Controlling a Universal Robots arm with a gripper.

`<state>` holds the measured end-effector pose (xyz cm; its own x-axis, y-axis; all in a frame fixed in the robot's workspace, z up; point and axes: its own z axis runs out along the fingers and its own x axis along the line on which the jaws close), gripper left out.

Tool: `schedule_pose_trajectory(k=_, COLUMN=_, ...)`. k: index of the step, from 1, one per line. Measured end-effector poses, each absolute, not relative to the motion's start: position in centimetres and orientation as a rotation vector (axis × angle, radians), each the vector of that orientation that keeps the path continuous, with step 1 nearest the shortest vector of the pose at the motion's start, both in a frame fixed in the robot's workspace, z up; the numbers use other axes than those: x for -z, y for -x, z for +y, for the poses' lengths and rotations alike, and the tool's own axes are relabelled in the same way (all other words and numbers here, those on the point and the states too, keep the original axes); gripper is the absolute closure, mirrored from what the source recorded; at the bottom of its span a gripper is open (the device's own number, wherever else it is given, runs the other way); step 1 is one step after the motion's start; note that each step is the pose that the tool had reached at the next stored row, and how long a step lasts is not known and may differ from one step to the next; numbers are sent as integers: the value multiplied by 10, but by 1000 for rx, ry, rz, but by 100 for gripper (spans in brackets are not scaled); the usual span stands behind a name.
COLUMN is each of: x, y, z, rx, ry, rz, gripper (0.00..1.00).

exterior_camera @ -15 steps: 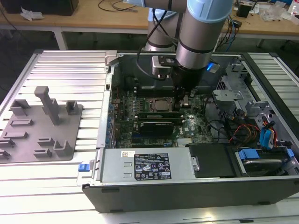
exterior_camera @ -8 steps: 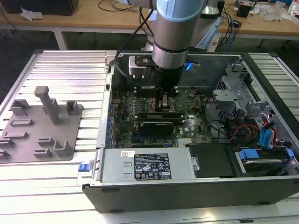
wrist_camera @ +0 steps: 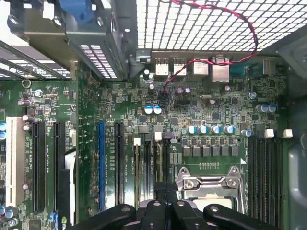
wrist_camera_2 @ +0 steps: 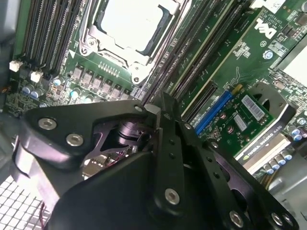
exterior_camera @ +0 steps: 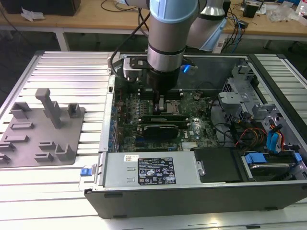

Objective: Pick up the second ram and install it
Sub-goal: 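Press down the second ram until it locks into place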

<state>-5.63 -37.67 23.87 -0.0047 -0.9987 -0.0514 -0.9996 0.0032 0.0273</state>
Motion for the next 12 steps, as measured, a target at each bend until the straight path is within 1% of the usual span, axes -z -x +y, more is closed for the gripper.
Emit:
schedule_pose_trajectory(k=6, x=-230, y=57, z=-377, rx=-87, ry=2205, rz=2214, gripper=92)
schedule_pose_trajectory(k=12, x=-229, y=57, z=-377, rx=-87, ry=2204, rz=2213, gripper=92)
